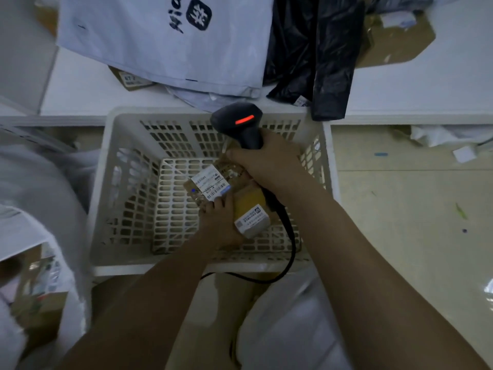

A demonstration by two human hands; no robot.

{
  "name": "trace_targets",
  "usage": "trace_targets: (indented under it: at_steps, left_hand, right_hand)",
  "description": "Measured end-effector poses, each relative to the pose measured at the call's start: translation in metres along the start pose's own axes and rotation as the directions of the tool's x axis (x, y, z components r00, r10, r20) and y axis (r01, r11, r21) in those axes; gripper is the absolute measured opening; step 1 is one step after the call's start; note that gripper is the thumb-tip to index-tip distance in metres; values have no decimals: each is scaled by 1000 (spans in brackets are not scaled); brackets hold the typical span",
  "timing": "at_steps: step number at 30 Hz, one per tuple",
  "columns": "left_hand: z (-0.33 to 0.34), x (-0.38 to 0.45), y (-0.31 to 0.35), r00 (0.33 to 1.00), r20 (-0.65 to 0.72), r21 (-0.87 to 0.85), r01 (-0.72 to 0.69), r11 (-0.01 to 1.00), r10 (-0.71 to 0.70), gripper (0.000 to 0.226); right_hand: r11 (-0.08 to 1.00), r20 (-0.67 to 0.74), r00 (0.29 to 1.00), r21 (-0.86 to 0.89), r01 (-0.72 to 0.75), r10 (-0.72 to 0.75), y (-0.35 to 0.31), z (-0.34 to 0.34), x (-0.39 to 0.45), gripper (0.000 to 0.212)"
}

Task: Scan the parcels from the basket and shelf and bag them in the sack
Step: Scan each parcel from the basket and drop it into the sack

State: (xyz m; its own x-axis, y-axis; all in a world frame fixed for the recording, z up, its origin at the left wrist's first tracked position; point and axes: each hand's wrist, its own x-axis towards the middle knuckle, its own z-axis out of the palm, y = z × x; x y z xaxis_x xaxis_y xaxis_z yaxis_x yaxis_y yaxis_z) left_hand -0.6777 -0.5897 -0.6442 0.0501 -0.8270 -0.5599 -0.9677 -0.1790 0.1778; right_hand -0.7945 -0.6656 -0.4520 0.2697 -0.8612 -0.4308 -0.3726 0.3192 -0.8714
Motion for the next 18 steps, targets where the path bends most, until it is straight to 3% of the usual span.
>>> trace_targets:
  at_steps: [2,4,6,8,10,12,18]
  left_hand:
    - [-20,-10,-9,998,2,-175,65,982,-66,134]
    - [-39,-17,-26,992,19,-413,125,902,-128,142]
    - [-60,-32,-43,983,14,-686,142,714,-182,142]
    - [-78,-55,-58,974,-21,-896,81,436,-225,122]
    - [-94,-84,-67,958,-32,-981,24,190,-286,98]
    - [-107,-117,-74,946,-44,-999,-35,34,-322,84]
    - [-129,-212,-97,929,-139,-981,-176,-79,-342,72]
  right_hand:
    - [1000,-26,1000,-20,15,-16,-2,1,0,20]
    - [999,-65,998,-28,22,-24,-5,3,-3,18]
    - [999,-116,992,-26,40,-43,-7,7,-7,11]
    - [999,-160,986,-24,41,-44,-9,12,-13,14]
    - [999,-184,982,5,42,-40,-11,17,-23,15]
    - [998,-190,981,50,37,-27,-12,23,-36,16]
    - [965,-113,994,262,19,11,-20,64,-97,25]
